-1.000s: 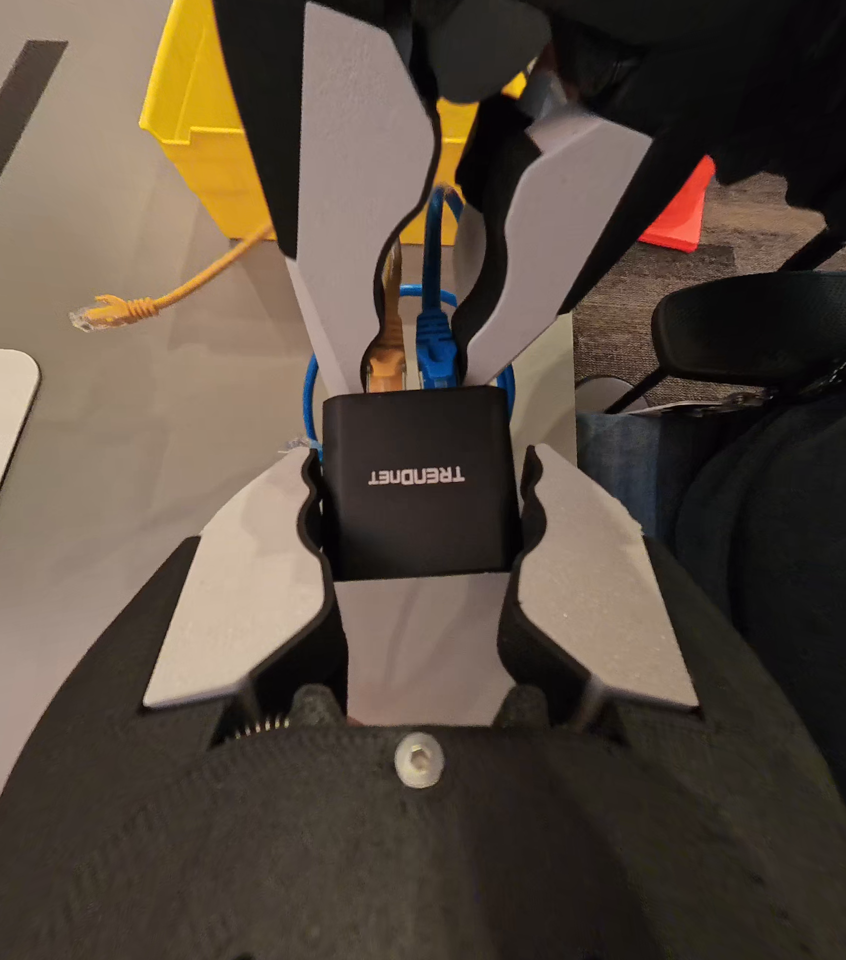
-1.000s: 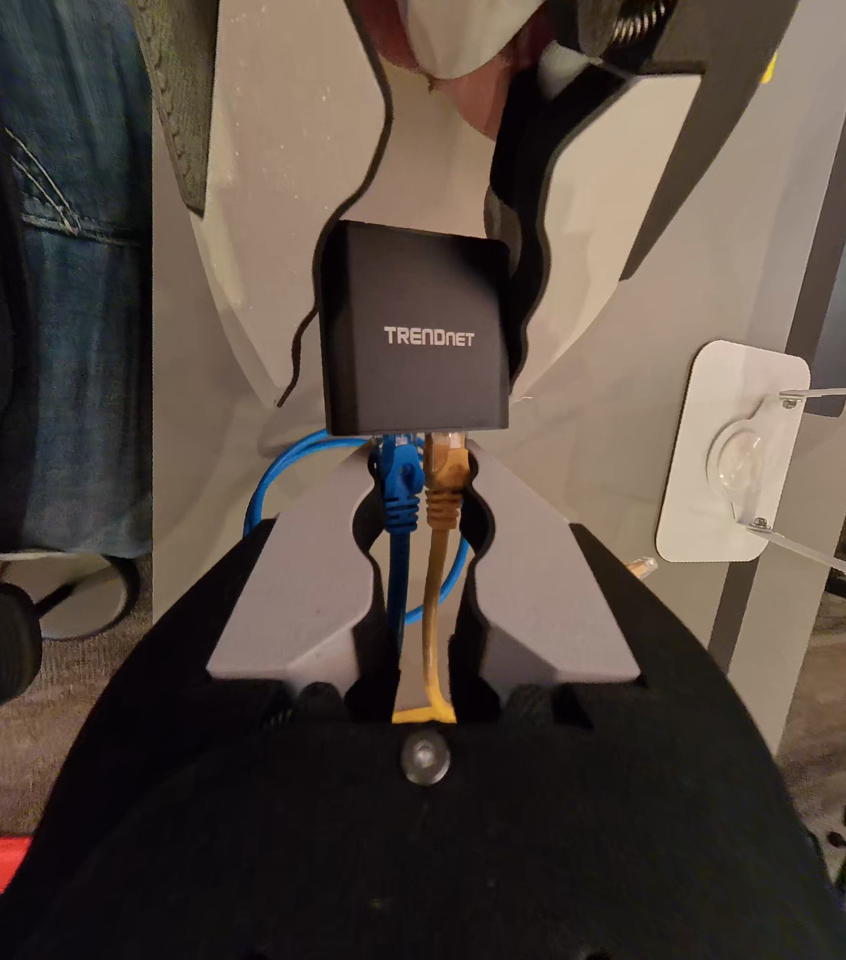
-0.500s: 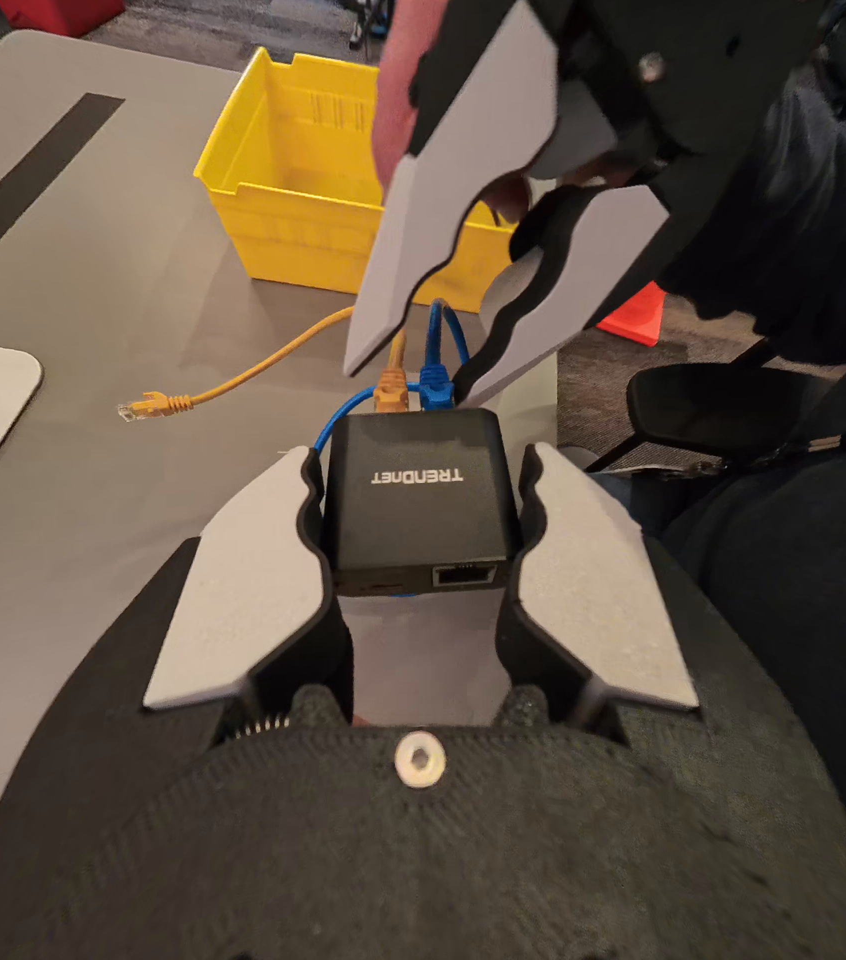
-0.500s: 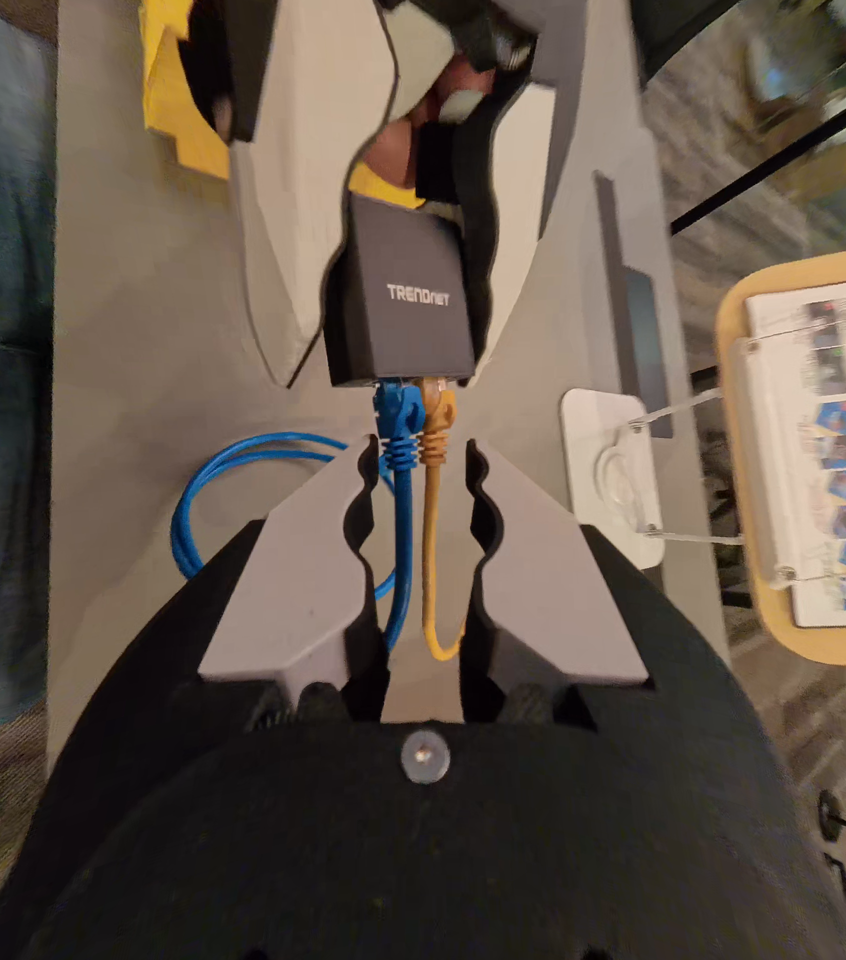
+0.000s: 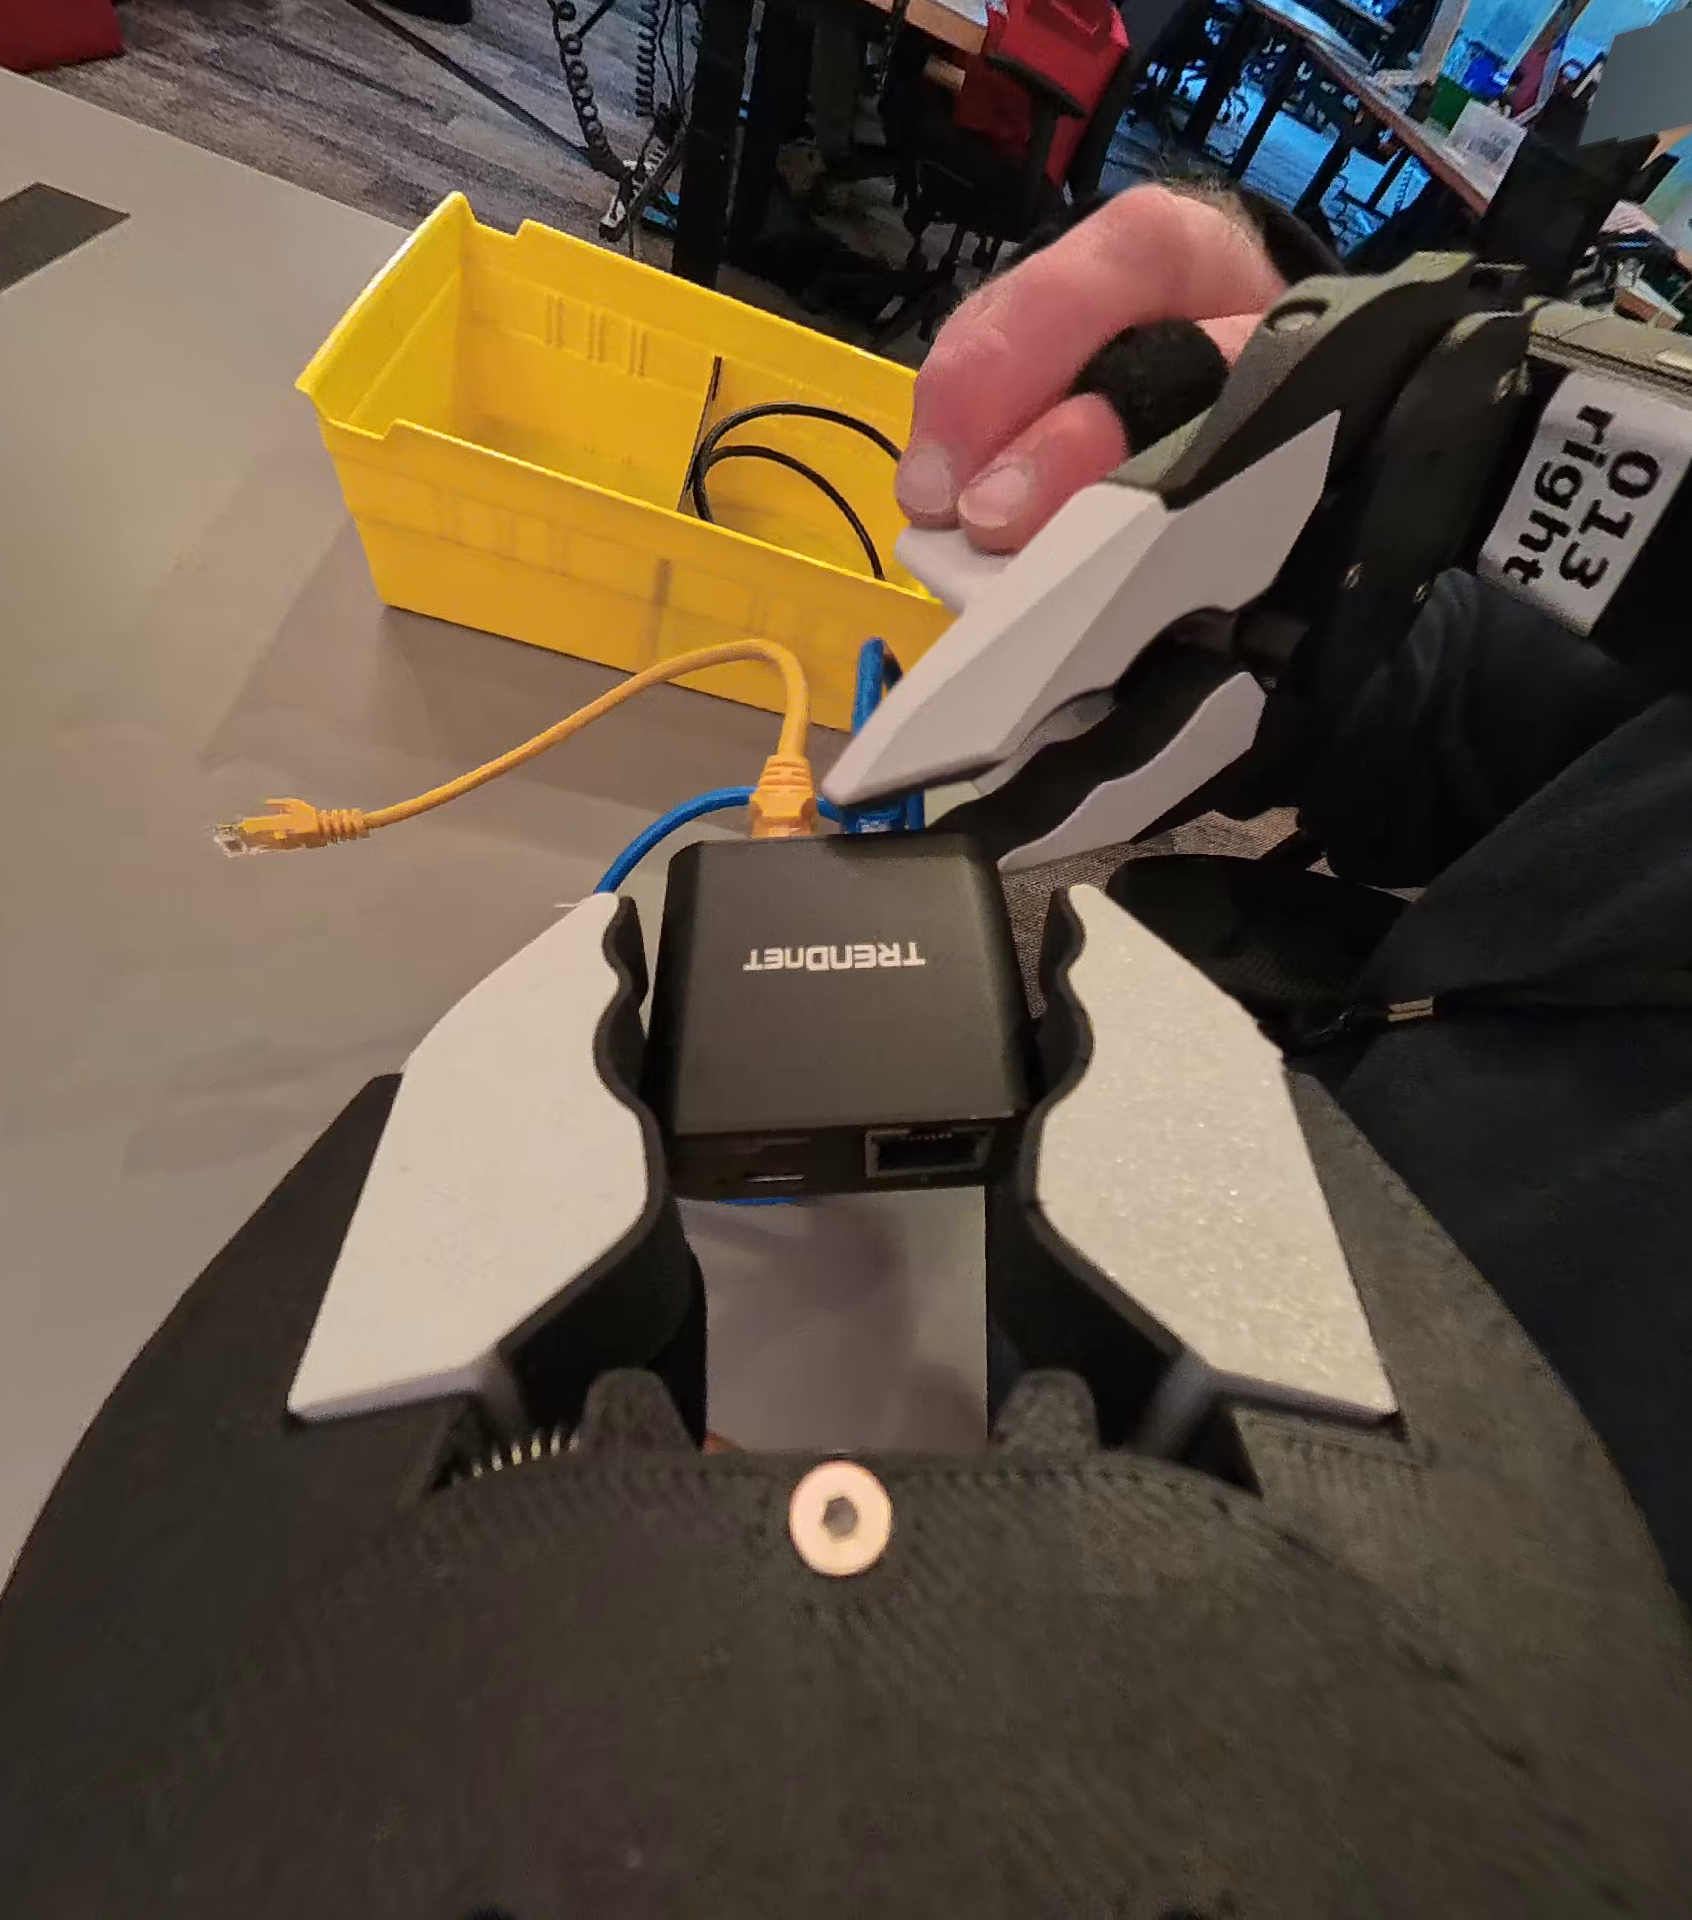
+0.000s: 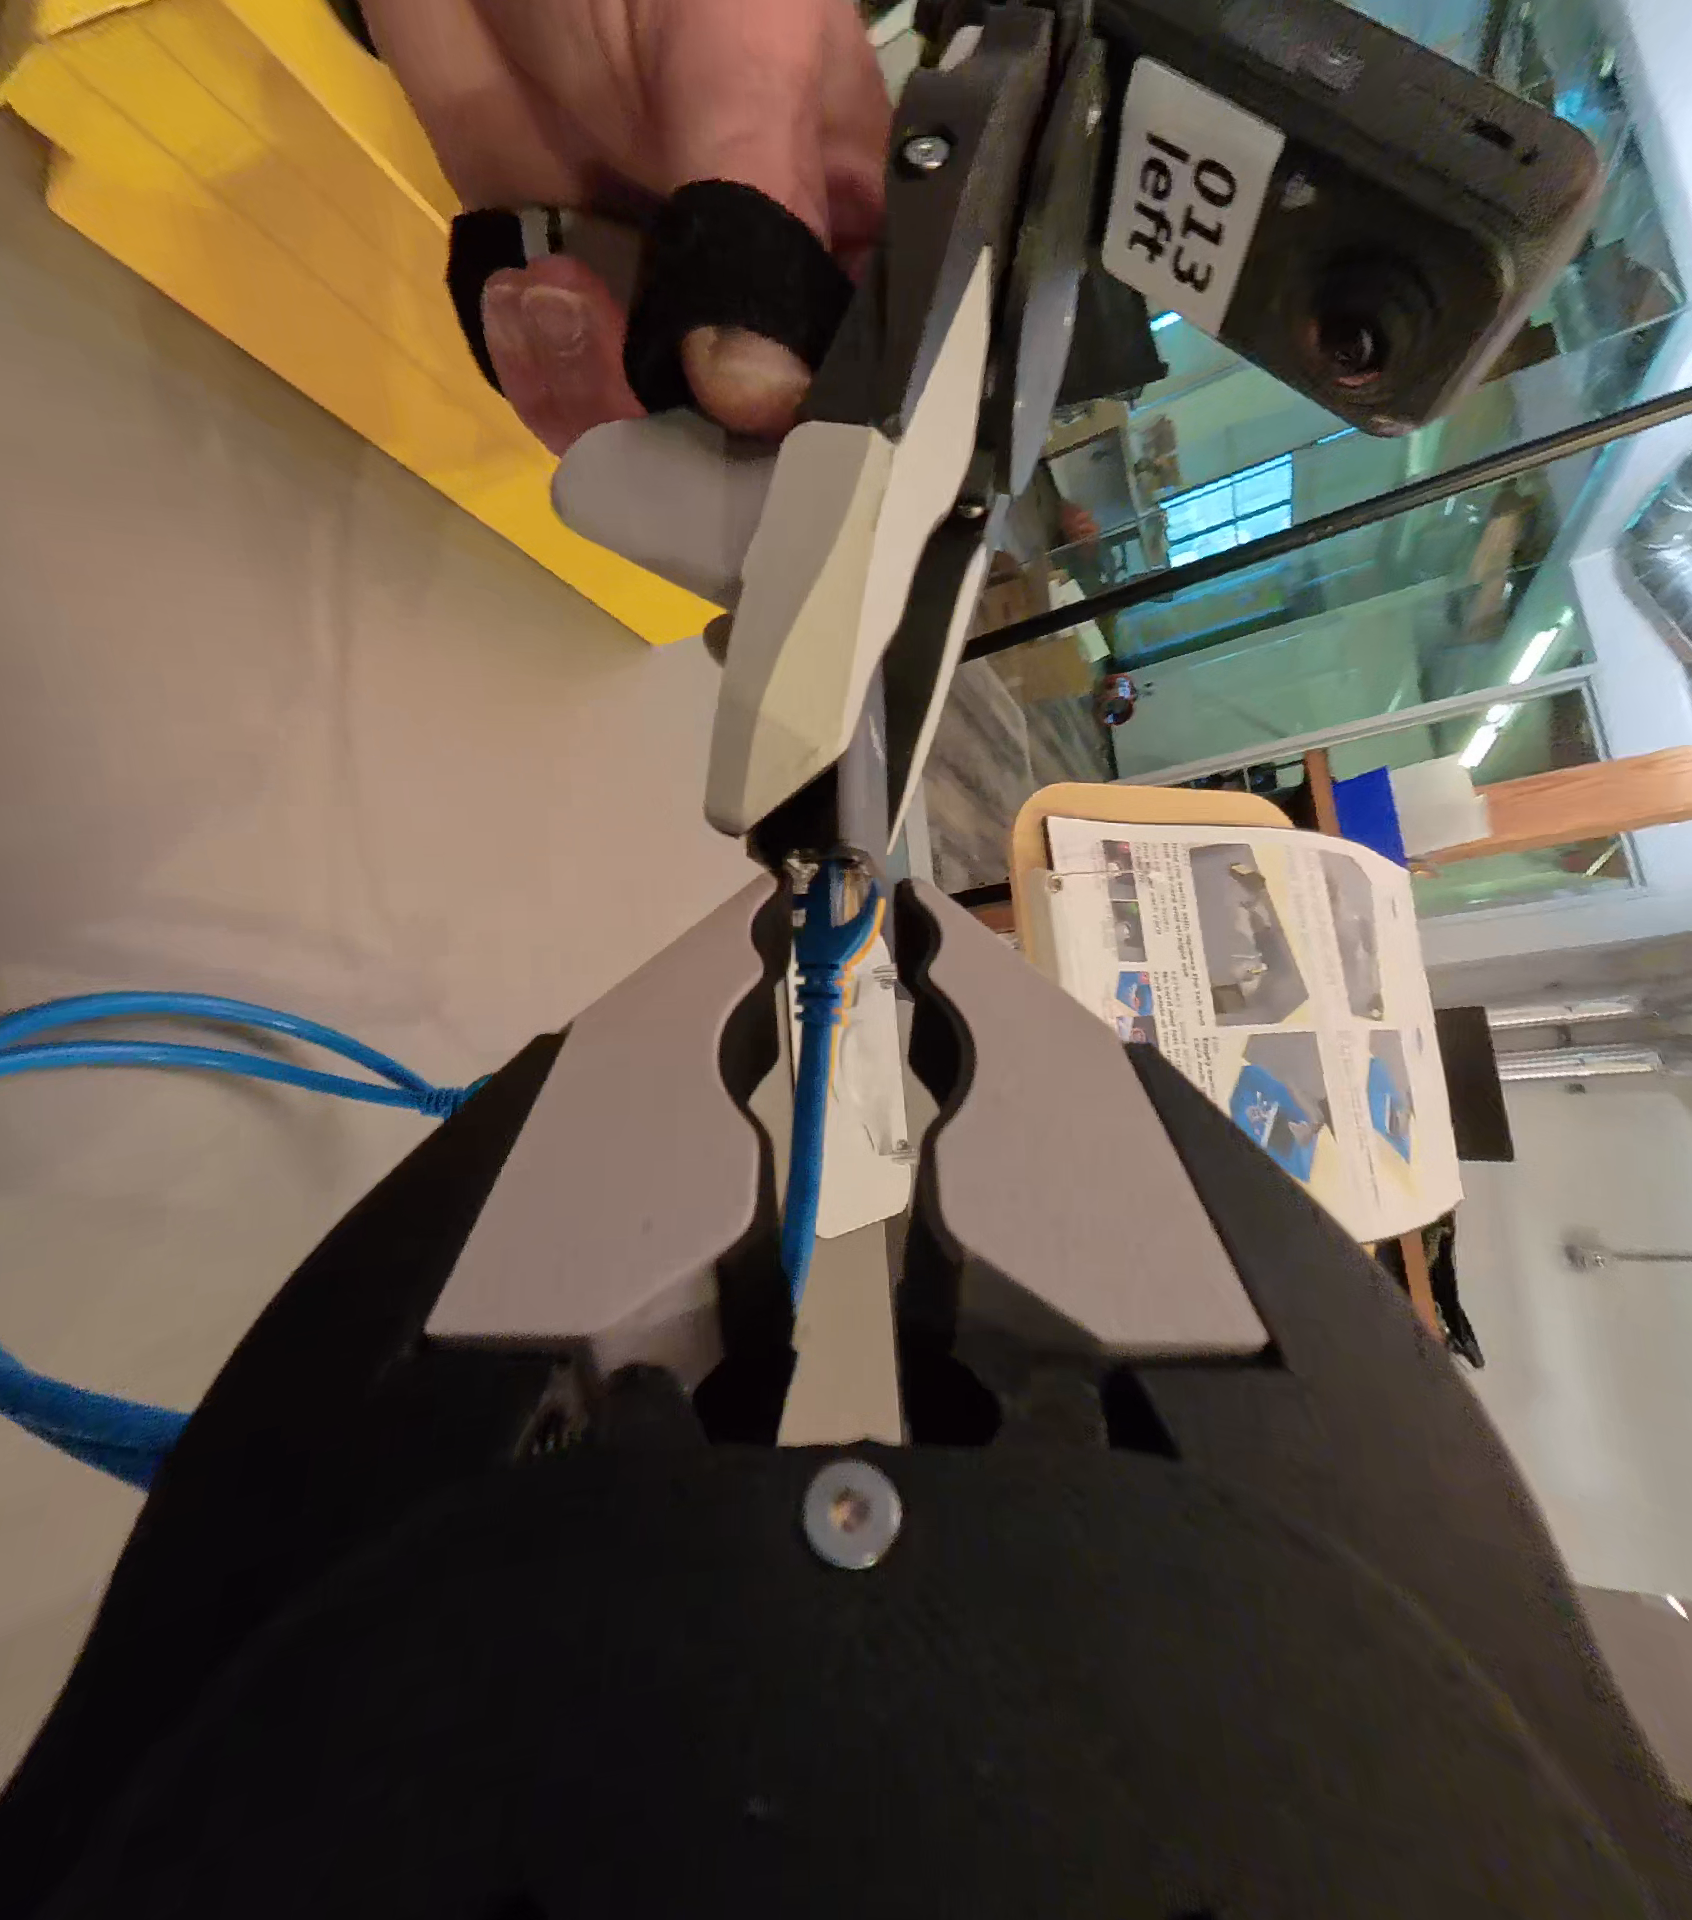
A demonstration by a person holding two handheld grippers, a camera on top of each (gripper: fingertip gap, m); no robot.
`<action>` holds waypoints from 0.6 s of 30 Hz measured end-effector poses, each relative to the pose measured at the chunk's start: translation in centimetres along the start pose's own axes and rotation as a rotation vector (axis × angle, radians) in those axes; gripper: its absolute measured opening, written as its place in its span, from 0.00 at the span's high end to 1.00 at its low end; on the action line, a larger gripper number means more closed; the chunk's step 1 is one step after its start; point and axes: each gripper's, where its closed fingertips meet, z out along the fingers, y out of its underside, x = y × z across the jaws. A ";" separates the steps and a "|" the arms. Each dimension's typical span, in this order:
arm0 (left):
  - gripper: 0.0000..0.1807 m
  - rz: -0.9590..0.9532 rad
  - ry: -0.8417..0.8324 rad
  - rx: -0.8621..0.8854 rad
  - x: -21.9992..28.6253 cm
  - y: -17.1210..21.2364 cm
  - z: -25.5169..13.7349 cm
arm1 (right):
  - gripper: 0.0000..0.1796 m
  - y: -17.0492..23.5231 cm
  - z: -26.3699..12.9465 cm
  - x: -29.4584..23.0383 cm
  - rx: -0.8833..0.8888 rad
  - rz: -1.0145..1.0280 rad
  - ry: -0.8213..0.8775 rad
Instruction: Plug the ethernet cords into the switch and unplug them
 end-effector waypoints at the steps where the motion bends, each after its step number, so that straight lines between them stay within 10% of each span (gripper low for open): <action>1: 0.60 -0.005 0.006 0.000 0.0 0.0 0.0 | 0.92 0.0 0.0 -0.2 0.001 -0.008 -0.013; 18: 0.60 -0.057 0.062 0.006 0.6 0.0 0.1 | 0.94 -0.1 -0.3 -0.8 -0.091 -0.163 -0.117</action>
